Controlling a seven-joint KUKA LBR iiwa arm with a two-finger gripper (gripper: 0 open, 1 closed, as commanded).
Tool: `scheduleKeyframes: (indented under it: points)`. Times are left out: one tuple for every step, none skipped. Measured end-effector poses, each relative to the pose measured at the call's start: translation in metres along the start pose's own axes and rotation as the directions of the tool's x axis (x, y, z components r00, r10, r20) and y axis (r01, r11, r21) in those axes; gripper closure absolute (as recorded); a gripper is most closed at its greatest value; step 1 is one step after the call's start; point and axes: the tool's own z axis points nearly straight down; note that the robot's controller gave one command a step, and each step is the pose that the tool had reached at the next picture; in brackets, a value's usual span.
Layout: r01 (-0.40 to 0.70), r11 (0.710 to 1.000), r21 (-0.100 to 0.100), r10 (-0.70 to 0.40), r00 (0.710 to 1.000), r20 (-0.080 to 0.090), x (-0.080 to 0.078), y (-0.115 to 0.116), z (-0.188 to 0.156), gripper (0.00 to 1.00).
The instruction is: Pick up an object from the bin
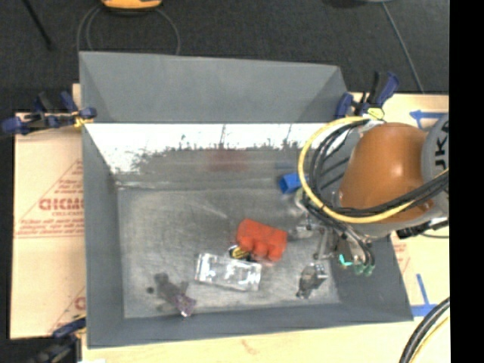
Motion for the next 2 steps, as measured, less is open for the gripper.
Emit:
scheduleKeyframes:
  points:
    - [-0.189, 0.982, -0.001, 0.189, 0.982, 0.013, -0.0521, 0.0395, 0.0904, 0.00]
    - [-0.188, 0.982, 0.000, 0.188, 0.982, 0.011, -0.0522, 0.0394, 0.0922, 1.00]
